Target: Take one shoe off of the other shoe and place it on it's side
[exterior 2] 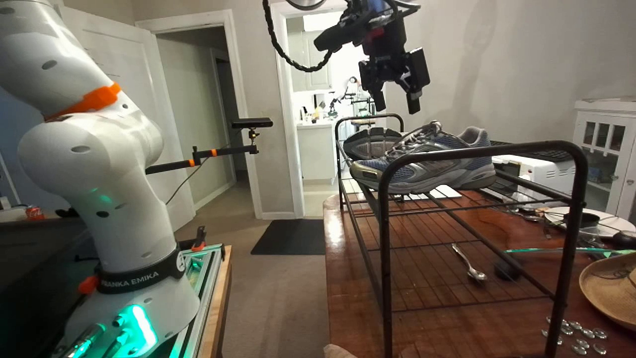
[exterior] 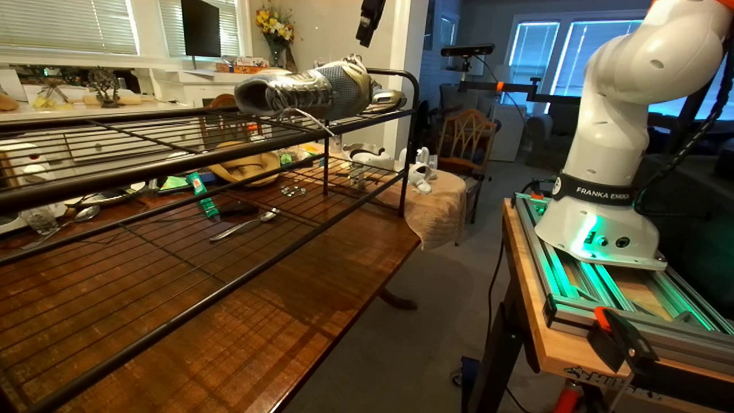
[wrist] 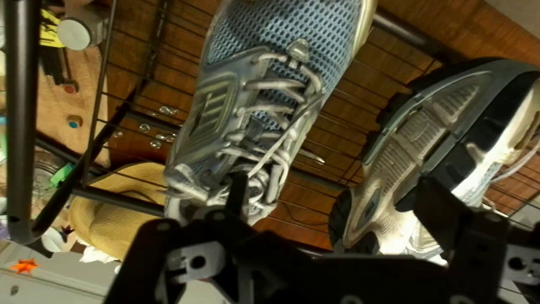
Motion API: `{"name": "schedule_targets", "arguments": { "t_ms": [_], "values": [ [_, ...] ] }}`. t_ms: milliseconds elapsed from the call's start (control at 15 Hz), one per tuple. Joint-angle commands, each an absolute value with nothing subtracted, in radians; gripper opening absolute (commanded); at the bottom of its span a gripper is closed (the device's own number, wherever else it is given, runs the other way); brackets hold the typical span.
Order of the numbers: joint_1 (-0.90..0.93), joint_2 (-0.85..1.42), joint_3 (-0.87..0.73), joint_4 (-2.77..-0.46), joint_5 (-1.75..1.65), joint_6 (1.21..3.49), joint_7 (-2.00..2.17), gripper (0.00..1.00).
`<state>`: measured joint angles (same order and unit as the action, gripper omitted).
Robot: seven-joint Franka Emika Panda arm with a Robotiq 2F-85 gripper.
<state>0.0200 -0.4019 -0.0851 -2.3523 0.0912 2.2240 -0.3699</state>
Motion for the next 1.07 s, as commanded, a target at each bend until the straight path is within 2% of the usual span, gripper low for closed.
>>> {"name": "schedule_targets", "arguments": {
  "t_ms": [0, 400, 467, 1000],
  "values": [
    [-0.030, -0.290, -0.052, -2.225, -0.061, 2.209, -0.254, 1.00],
    [-0.040, -0.130, -0.040, -2.050, -0.177, 2.162, -0.181, 1.00],
    [-0.040, -0.184, -0.057, -2.116, -0.145, 2.210, -0.215, 1.00],
    [-0.040, -0.131, -0.039, -2.061, -0.177, 2.201, -0.166, 1.00]
  ]
}}
